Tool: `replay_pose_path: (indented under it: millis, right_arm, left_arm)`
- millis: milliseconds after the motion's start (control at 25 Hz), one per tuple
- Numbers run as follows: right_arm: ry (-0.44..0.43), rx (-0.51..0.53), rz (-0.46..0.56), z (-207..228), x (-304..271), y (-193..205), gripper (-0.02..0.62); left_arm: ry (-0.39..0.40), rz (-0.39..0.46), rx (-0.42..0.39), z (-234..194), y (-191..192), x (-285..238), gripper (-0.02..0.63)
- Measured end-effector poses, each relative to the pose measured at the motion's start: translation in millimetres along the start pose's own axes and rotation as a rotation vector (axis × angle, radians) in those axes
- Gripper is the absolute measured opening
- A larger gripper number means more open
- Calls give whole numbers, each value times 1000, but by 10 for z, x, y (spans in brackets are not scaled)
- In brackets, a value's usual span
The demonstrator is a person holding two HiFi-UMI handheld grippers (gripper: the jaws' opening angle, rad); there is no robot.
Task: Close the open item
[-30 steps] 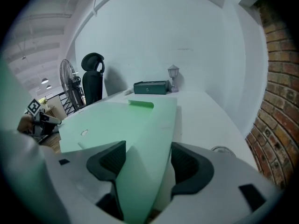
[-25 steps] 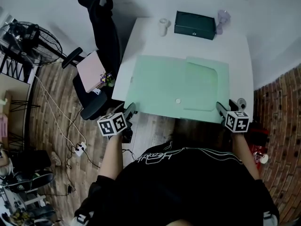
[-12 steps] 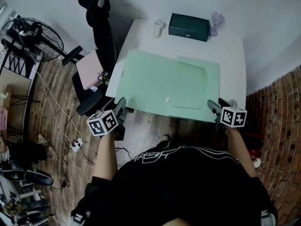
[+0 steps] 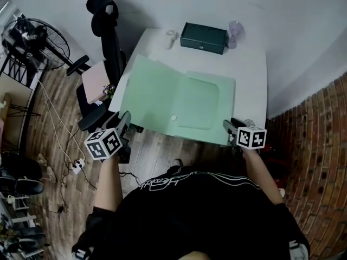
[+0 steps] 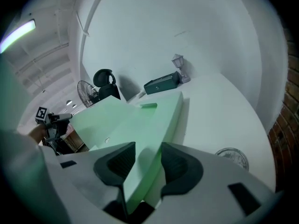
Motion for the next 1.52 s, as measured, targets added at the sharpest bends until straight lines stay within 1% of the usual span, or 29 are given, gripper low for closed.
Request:
replay_pose_path:
  millis: [120, 160, 360, 520, 720, 840, 920, 1040, 1120, 1240, 1400, 1520]
  right_arm:
    - [9, 44, -3, 32, 5, 47, 131]
    - [7, 53, -2, 42, 2, 44, 124]
    - [-19, 73, -10, 75, -14, 24, 124]
    - [-34, 110, -28, 68, -9, 20, 124]
    - [-71, 151, -28, 6, 20, 21, 124]
    - [-93, 147, -25, -7, 39, 77, 124]
    - [-97, 147, -21, 5, 54, 98, 124]
    - [-97, 144, -21, 13, 46, 95, 124]
    - [-100, 140, -23, 12, 39, 95, 124]
    - [-104, 135, -21, 11, 49, 88, 124]
    - [-110, 134, -23, 15, 60, 99, 124]
    - [-113, 127, -21, 14, 55, 101, 124]
  left_arm:
    - [7, 26, -14, 183, -49, 102, 156]
    - [9, 38, -22, 250, -73, 133, 147]
    - [46, 95, -42, 572, -153, 256, 80]
    - [93, 115, -69, 881, -150, 323, 66]
    - [166, 132, -82, 1289, -140, 354, 64]
    - [199, 122, -96, 1489, -97, 365, 64]
    - [235, 110, -116, 1640, -40, 361, 64]
    - [288, 84, -189, 1869, 62, 358, 64]
    - [313, 63, -222, 1994, 127, 353, 64]
    - [358, 32, -233, 2183, 208, 327, 64]
    - [412, -5, -273, 2469, 368, 257, 64]
    - [470, -50, -258, 2658, 515, 163, 64]
Point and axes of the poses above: the fingertips, and each gripper's own axes: x backward along the fingers, z to its right, y out of its underside, the point moved 5 cm from there along x, backward along the fingers, and after that the axes turned 4 degrees about -y, right-handed, at the moved point
